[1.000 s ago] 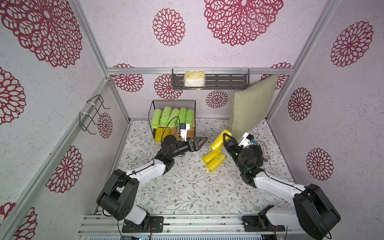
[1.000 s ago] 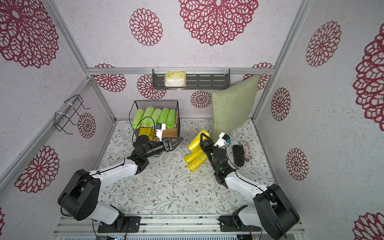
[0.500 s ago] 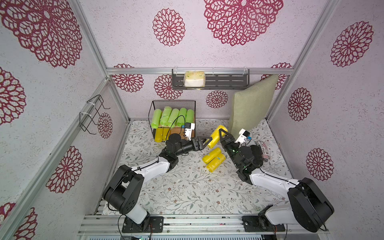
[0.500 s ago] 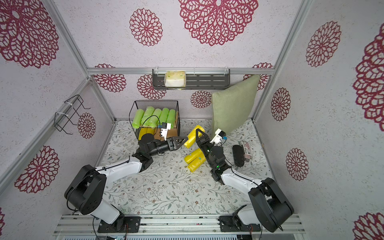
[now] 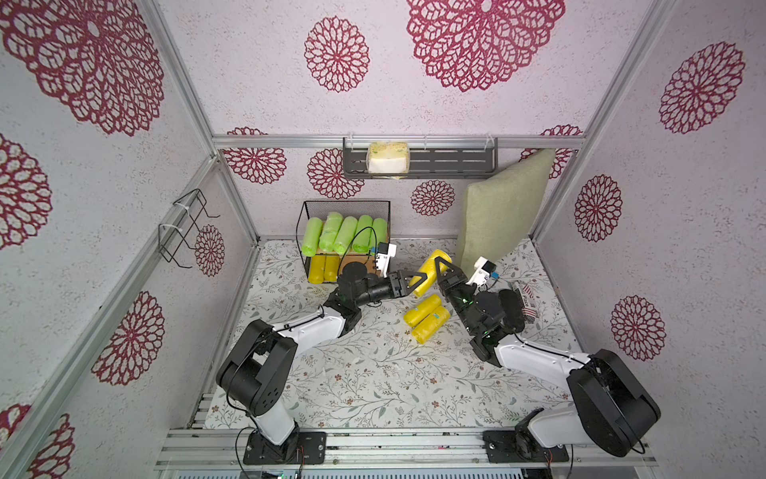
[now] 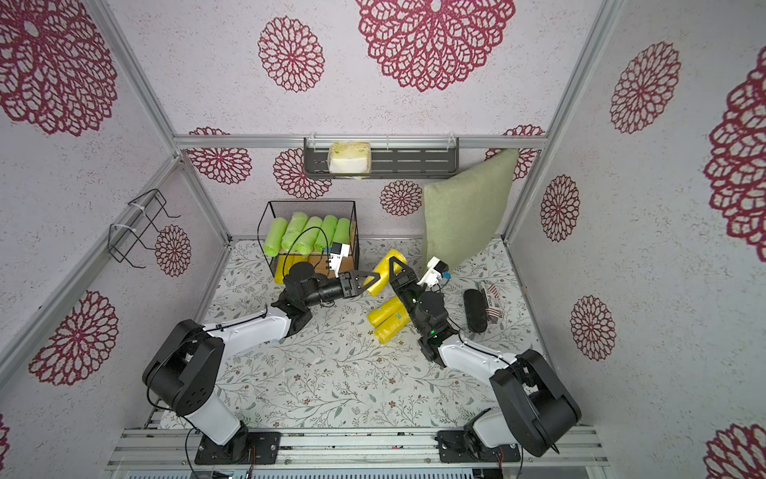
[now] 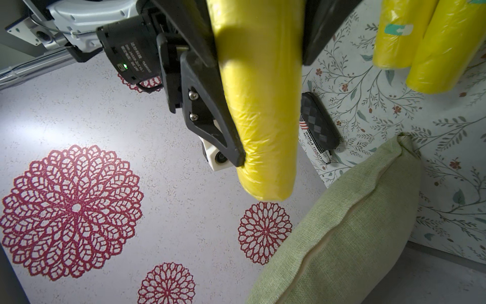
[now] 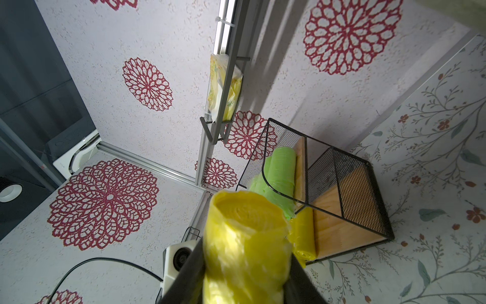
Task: Sort the rolls of trash bags by color and place them on the shelf
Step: Pick up the roll of trash bags from the center of the board, then place the roll of trash bags on the shelf.
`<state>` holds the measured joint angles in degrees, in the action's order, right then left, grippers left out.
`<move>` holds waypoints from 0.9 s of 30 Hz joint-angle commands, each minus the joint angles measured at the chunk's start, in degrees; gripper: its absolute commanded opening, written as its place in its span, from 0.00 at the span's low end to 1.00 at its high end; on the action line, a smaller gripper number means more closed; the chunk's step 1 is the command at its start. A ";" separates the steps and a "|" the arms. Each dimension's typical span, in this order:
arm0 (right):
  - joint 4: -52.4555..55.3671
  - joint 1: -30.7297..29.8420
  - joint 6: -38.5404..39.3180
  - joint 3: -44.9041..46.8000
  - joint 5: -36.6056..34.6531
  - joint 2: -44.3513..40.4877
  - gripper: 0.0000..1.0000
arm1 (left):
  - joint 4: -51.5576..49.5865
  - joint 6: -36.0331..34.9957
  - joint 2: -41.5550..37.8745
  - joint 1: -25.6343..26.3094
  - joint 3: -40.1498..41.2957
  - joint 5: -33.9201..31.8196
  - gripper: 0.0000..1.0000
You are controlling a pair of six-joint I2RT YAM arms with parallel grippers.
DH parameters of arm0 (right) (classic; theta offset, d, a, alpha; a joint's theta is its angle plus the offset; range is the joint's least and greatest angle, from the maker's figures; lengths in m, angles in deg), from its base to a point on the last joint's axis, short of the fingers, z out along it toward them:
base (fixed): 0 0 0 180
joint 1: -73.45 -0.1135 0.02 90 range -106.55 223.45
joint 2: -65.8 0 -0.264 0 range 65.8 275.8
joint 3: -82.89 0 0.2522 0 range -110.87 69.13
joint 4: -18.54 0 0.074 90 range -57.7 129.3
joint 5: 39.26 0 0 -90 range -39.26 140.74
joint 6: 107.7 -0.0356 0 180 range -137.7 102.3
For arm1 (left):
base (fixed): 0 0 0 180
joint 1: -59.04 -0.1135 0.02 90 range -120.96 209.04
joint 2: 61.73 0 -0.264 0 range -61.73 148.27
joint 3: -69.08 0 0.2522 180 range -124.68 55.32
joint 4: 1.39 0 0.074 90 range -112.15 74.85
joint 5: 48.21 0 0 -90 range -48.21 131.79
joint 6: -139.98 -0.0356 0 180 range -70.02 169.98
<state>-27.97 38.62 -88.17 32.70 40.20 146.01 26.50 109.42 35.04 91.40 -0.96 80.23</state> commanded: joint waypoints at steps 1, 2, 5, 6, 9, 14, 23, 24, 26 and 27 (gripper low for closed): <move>-4.09 -0.24 0.83 -1.55 -1.04 -0.90 0.40 | -0.43 -1.73 0.26 -0.10 -0.96 2.67 0.41; -3.63 -0.24 1.16 -1.38 -1.29 -1.05 0.41 | -0.49 -1.93 0.17 -0.39 -0.83 2.77 0.37; -2.95 -0.24 3.27 -0.51 -2.36 -1.87 0.59 | -0.28 -2.43 -0.69 -2.01 0.59 2.23 0.31; -2.92 -0.24 4.25 0.04 -2.88 -2.42 0.66 | -0.11 -2.71 -1.24 -2.79 1.45 1.61 0.31; -2.21 -0.24 8.70 2.13 -5.07 -4.60 0.81 | -1.85 -6.20 -3.61 -5.60 4.85 -1.59 0.29; 3.69 -0.24 15.14 5.13 -8.53 -9.54 0.86 | -21.82 -26.21 -9.93 -7.65 9.11 -18.85 0.28; 7.39 -0.21 17.24 8.48 -11.19 -12.28 0.86 | -35.76 -38.05 -12.38 -7.09 11.20 -46.19 0.27; 7.38 -0.19 16.99 8.48 -10.83 -11.90 0.86 | -35.69 -38.84 -11.91 -7.13 11.03 -48.33 0.27; 7.05 -0.18 16.52 8.40 -10.01 -11.05 0.86 | -34.96 -40.18 -10.27 -7.14 10.29 -51.97 0.27; 7.01 -0.18 16.35 8.39 -9.63 -10.64 0.86 | -35.11 -41.12 -9.05 -7.13 9.40 -53.55 0.27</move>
<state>-20.08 38.51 -72.94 41.44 30.87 134.88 -8.41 73.16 24.11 84.17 10.24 36.56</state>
